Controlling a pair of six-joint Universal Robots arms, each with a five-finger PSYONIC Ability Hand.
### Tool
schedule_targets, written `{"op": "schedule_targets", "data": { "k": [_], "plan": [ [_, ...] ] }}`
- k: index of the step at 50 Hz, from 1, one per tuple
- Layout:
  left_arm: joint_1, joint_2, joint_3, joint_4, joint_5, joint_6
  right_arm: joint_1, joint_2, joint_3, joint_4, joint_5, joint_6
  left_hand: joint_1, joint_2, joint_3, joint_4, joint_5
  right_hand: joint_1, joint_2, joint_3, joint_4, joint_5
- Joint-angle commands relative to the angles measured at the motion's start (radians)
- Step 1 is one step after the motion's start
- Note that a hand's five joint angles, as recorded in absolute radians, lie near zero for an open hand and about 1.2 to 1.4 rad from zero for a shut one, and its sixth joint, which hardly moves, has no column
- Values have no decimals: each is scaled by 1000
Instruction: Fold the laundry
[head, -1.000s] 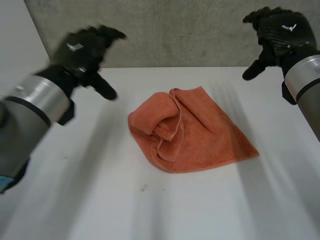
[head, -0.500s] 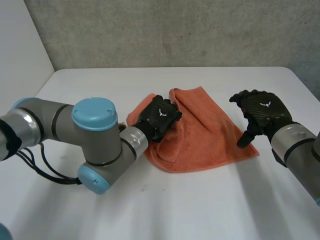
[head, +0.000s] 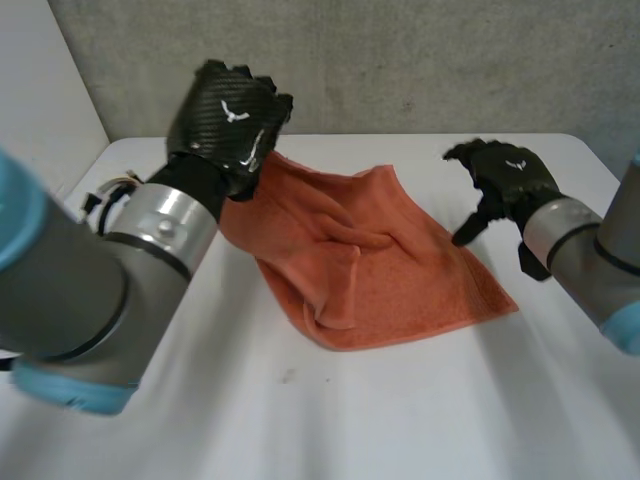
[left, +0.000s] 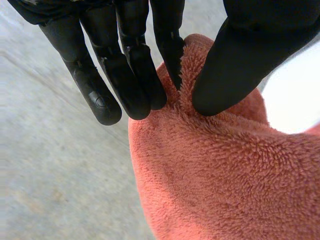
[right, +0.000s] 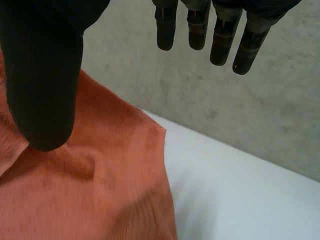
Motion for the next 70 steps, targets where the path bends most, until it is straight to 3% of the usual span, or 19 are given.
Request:
{"op": "schedule_targets", "data": {
  "k": [1,6,12,21,25,30,34,37,38,39,42,43,46,52,56,58,62,68,70],
  "plan": [
    [-10,167,-102,-2,6,0,2,142,-229,13,-254,44,272,200,208,205,269,-31,-44,-35,-57,-61],
    [-21,224,-154,-3,7,2,19,237,-352,44,-303,45,272,200,208,205,269,-31,-44,-35,-57,-61],
    [-31,274,-222,-2,9,2,141,407,-506,116,-352,39,272,200,208,205,269,-31,-44,-35,-57,-61],
    [-37,276,-251,-6,9,2,215,587,-688,130,-369,31,272,200,208,205,269,-31,-44,-35,-57,-61],
    [-36,276,-253,-9,9,3,244,621,-732,157,-429,31,272,200,208,205,269,-31,-44,-35,-57,-61],
    [-24,271,-248,-6,13,3,278,645,-735,243,-574,28,272,200,208,205,269,-31,-44,-35,-57,-61],
    [-2,262,-236,-2,53,5,287,654,-754,265,-599,28,272,200,208,205,269,-31,-44,-35,-57,-61],
    [44,248,-213,7,105,8,281,653,-806,251,-561,28,272,200,208,205,269,871,858,867,845,842],
    [51,241,-202,11,113,8,280,653,-854,231,-503,30,272,200,208,205,269,1187,1174,1183,1161,1158],
    [52,241,-202,11,113,8,280,648,-919,201,-386,33,272,200,208,205,269,1190,1177,1186,1165,1161],
    [65,175,-118,35,128,5,267,631,-1008,162,-195,45,272,200,208,205,269,1190,1177,1186,1165,1161],
    [67,164,-96,41,128,5,244,605,-1051,142,-85,47,272,200,208,205,269,1190,1177,1186,1165,1161],
    [79,127,13,58,116,2,201,549,-1083,110,46,37,272,200,208,205,269,1190,1177,1186,1165,1161],
    [128,57,212,70,95,-7,155,294,-903,-23,132,50,272,200,208,205,269,1190,1177,1186,1165,1161],
    [136,37,278,115,64,-41,119,38,-568,-167,122,36,272,200,208,205,269,1190,1177,1186,1165,1161],
    [139,35,278,133,56,-52,115,3,-515,-190,119,34,272,200,208,205,269,1190,1177,1186,1165,1161],
    [145,4,180,187,39,-85,118,-186,-189,-232,79,7,272,200,208,205,269,1190,1177,1186,1165,1161],
    [150,-36,-36,179,38,-90,122,-228,10,-198,42,-61,272,200,208,205,269,1190,1177,1186,1165,1161],
    [154,-42,-108,179,38,-89,128,-214,160,-99,22,-172,272,200,208,205,269,1190,1177,1186,1165,1161]
  ]
}}
